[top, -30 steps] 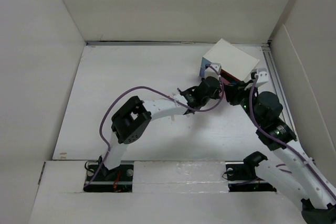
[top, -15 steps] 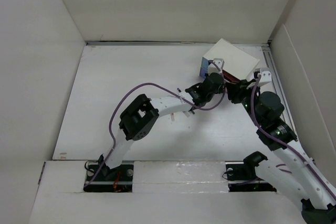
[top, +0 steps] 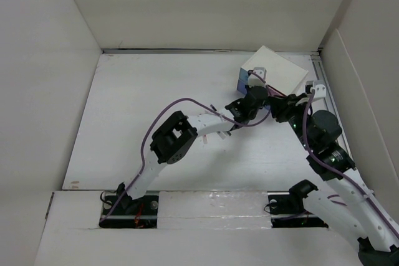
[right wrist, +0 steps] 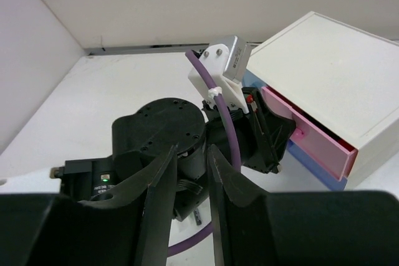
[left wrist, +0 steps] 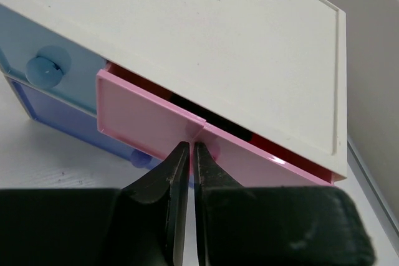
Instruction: Organize the desk
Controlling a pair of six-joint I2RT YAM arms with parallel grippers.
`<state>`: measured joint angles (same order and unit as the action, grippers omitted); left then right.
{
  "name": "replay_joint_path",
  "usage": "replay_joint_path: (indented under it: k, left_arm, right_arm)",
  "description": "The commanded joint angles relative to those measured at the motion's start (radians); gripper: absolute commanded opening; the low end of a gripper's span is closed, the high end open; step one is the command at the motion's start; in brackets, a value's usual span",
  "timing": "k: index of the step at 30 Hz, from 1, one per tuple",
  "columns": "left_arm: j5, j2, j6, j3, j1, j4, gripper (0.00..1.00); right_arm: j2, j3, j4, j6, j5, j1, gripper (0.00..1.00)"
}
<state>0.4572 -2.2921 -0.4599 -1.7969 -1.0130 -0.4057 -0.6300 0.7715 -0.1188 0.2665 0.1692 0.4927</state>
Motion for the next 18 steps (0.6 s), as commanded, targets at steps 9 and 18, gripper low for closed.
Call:
replay_joint_path:
  k: [9, 18]
  left_arm:
    - [0.064, -0.064, 0.027, -0.104, 0.001, -0.113, 0.15]
    - [0.083, 0.286, 0.044, 0.394, 0.001, -0.346, 0.55]
  right_arm:
    - [0.021, 0.061, 0.085, 0.005, -0.004, 0.009, 0.32]
    - [0.027, 0.058, 0.087, -0.003, 0.029, 0.009, 0.32]
